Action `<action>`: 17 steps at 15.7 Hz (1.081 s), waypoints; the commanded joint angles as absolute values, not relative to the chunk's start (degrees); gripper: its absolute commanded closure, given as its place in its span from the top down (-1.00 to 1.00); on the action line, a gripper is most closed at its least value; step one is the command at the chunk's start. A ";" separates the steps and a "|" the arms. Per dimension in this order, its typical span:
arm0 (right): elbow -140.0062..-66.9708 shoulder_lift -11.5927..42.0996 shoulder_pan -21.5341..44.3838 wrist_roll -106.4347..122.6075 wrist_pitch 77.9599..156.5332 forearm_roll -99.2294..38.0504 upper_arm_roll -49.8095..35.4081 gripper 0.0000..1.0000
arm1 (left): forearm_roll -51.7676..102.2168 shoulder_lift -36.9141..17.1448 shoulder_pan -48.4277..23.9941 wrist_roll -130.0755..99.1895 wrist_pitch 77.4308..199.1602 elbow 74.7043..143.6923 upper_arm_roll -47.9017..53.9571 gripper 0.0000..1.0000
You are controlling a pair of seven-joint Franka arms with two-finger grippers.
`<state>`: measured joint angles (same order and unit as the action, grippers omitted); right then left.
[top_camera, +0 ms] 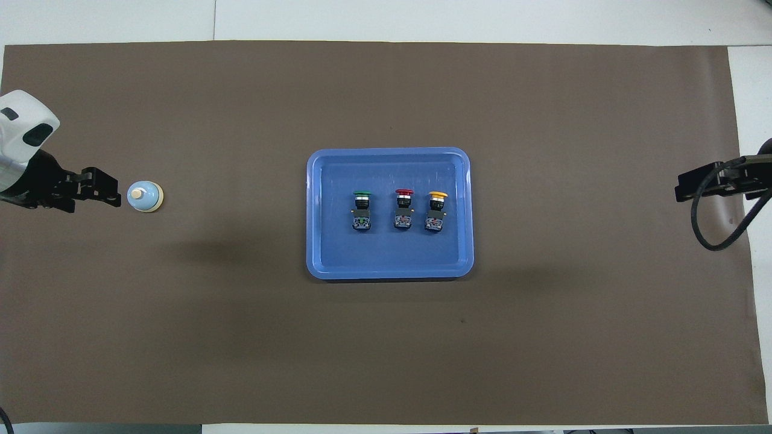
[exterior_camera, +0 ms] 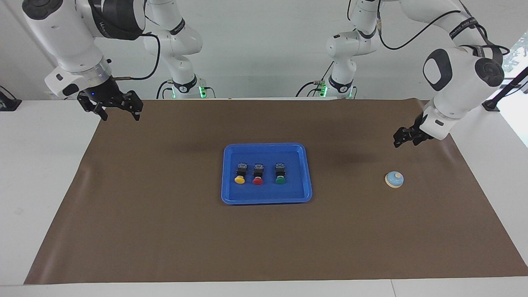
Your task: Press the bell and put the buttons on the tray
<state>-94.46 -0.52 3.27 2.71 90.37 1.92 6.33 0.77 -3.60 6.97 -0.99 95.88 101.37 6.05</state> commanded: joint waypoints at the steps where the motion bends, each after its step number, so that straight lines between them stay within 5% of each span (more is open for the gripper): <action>1: -94.13 -0.44 2.11 3.95 90.26 0.70 5.71 1.00 | 0.53 0.78 5.89 -1.58 90.27 101.17 6.15 1.00; 11: -94.13 -0.44 2.11 0.53 89.91 0.00 5.71 1.00 | 0.61 2.46 -3.33 -0.70 87.36 97.65 0.28 1.00; 17: -94.22 -0.96 2.28 0.70 88.86 0.18 5.71 1.00 | 0.35 3.33 -2.64 -0.79 85.17 96.33 1.67 1.00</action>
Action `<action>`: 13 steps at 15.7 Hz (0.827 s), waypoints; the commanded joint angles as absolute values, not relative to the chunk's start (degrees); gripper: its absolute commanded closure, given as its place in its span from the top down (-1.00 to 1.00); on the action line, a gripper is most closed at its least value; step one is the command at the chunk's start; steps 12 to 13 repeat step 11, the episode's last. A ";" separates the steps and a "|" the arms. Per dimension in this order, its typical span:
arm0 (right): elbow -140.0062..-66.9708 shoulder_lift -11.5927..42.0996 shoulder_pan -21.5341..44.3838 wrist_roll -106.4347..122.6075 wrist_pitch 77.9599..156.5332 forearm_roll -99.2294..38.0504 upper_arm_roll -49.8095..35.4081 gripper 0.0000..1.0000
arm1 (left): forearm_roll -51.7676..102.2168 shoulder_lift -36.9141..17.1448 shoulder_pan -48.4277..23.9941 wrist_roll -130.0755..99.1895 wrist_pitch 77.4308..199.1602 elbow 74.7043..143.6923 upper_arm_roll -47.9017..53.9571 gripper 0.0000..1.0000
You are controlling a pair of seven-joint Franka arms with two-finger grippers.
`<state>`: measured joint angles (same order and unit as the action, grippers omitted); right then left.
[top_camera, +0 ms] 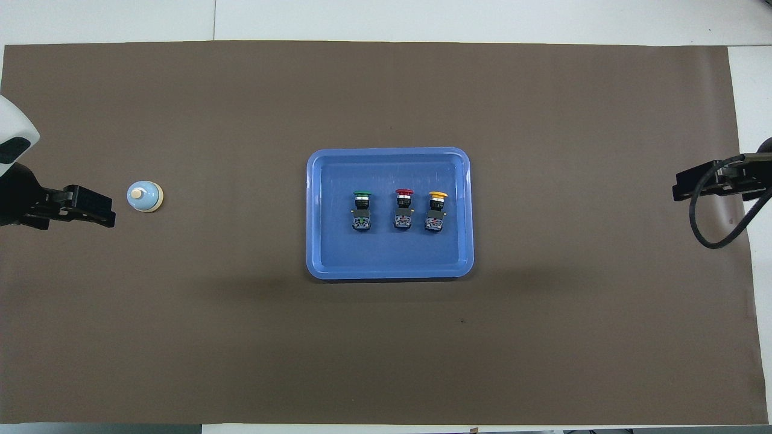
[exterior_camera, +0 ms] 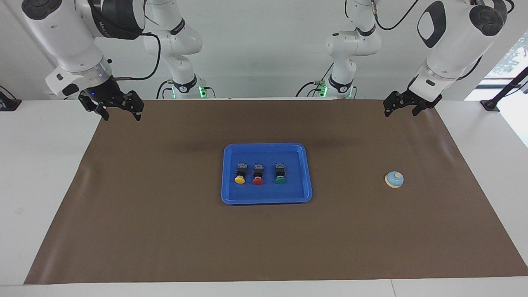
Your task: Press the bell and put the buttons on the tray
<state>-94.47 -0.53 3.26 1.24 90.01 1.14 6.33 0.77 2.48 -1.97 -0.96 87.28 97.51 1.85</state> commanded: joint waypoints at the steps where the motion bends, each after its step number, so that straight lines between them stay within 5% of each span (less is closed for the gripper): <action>1: -94.22 -1.31 2.37 0.70 88.86 0.18 5.71 1.00 | 0.44 3.43 -2.55 -0.79 85.17 96.59 1.76 1.00; 13: -94.22 -1.93 2.37 0.70 88.86 0.18 5.63 1.00 | 0.62 3.16 -1.76 -0.79 86.04 96.33 1.76 1.00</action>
